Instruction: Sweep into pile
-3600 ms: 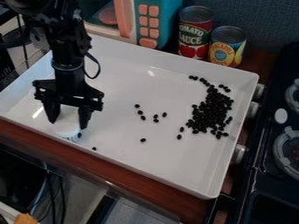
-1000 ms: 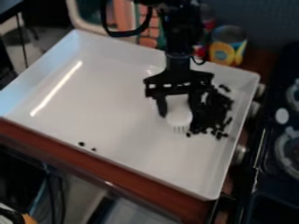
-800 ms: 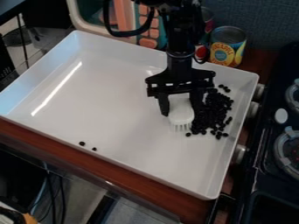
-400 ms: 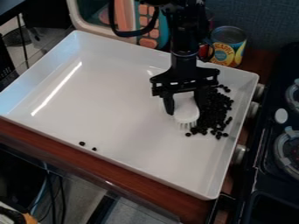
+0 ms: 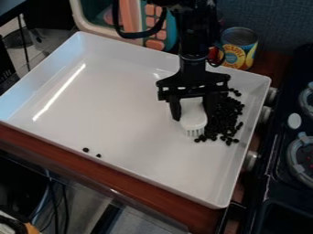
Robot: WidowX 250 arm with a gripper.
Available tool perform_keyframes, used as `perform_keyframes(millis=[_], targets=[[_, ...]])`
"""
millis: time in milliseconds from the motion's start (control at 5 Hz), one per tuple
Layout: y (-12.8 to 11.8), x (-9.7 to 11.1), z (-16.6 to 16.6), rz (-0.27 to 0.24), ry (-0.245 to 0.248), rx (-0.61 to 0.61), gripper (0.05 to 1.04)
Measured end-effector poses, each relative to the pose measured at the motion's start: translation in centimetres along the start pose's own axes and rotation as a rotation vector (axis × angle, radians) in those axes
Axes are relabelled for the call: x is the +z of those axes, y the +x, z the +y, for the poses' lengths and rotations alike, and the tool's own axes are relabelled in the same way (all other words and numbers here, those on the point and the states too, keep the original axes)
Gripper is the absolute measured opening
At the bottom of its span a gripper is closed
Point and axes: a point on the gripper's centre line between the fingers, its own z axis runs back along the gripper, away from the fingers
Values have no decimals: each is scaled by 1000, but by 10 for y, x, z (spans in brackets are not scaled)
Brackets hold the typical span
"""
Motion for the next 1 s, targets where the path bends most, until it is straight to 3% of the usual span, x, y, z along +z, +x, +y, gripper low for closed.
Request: perform_keyframes(millis=[200,600,1000], targets=[[14,13,30,4,28,29,737],[56,34,98,-48,101,77,736],[89,24,157,-61,230,57,737]])
